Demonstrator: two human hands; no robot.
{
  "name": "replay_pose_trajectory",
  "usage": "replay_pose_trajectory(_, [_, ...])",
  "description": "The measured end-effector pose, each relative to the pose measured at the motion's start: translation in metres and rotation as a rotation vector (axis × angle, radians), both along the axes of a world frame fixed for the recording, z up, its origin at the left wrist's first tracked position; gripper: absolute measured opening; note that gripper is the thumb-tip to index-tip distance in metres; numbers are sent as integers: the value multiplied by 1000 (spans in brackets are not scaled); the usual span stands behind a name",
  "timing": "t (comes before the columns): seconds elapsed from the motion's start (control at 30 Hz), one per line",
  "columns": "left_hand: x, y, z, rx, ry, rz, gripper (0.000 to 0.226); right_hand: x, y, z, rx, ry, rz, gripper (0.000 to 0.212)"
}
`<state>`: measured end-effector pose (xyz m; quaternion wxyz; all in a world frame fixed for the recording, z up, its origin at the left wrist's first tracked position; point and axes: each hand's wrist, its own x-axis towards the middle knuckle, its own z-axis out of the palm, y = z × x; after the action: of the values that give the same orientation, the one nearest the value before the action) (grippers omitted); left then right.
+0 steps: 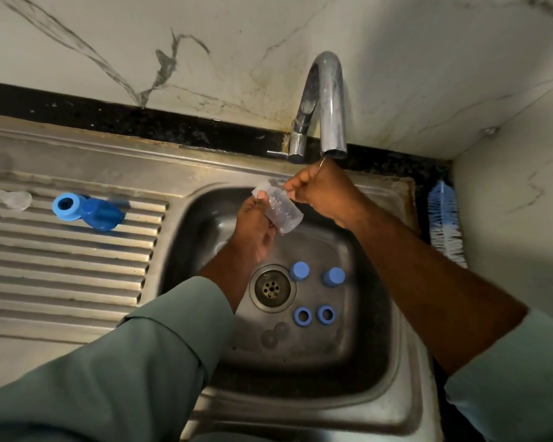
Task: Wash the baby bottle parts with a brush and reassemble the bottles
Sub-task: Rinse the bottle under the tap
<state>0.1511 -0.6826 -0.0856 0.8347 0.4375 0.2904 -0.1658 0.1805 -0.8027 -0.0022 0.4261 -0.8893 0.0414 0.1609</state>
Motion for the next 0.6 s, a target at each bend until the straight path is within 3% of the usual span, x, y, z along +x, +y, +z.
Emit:
replay_pose_trajectory(0.3, [-13, -7, 8, -1, -73, -19, 42, -26, 2, -39, -33, -109, -76, 28])
replay_pose_trajectory(0.4, [-23, -6, 13, 161, -174, -95, 38, -15, 11, -46, 85, 37, -271, 29])
replay_pose_trajectory(0.5, [-28, -5, 22, 256, -297, -146, 30, -7, 20, -46, 351, 150, -593, 26])
replay_pose_trajectory(0.6, [-26, -1, 26, 397, -415, -191, 31, -7, 17, -47, 493, 287, -753, 50])
